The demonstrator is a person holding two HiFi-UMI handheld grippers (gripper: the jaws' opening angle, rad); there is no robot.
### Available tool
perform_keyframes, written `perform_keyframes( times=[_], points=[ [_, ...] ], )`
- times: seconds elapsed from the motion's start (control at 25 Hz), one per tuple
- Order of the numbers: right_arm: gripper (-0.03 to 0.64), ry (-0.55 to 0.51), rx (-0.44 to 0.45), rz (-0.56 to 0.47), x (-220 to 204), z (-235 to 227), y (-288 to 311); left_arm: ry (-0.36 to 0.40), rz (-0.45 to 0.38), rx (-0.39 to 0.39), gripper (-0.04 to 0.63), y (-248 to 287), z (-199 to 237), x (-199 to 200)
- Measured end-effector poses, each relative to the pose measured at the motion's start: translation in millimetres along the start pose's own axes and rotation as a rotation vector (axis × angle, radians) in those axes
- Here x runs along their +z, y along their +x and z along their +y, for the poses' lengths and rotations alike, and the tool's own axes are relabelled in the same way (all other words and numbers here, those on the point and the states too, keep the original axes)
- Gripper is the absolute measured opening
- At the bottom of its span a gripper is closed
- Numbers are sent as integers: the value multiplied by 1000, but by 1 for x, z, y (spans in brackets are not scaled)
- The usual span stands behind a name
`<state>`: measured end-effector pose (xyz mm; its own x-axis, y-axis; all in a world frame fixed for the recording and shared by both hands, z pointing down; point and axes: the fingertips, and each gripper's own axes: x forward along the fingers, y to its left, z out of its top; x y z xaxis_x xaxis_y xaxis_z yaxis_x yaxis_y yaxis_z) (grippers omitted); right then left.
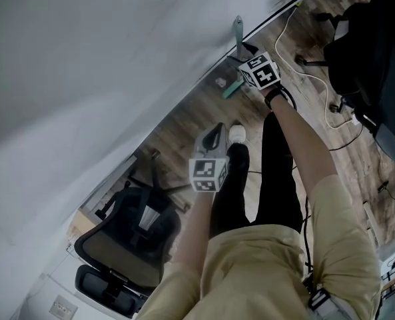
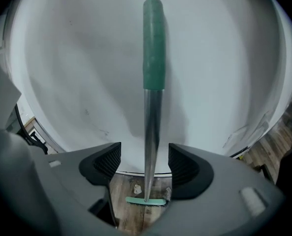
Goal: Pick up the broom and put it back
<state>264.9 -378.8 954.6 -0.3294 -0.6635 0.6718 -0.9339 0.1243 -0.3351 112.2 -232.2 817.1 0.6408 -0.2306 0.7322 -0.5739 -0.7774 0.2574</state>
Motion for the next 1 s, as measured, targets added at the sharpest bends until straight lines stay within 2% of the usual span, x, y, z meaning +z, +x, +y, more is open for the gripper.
perform_keyframes(
  times=[0.16,0.32,0.52,0.64,0.8,1.0],
  points=[
    [313,35,-18,-16,2,-5,-12,10,-10,-6,1,-1,0,5],
    [320,122,-59,-33,-11,6,-55,5,-28,-9,2,-7,-3,17],
    [277,198,-117,-99,-14,51,-141,-11,-101,5,2,-23,-4,59],
    [233,224,-171,-156,4,74,-194,6,-151,-4,2,-41,-10,94],
    [165,196,-234,-247,46,103,-261,33,-225,-30,2,-78,-29,141],
    [55,41,-297,-399,118,134,-342,108,-359,-46,2,-128,-57,194]
  ],
)
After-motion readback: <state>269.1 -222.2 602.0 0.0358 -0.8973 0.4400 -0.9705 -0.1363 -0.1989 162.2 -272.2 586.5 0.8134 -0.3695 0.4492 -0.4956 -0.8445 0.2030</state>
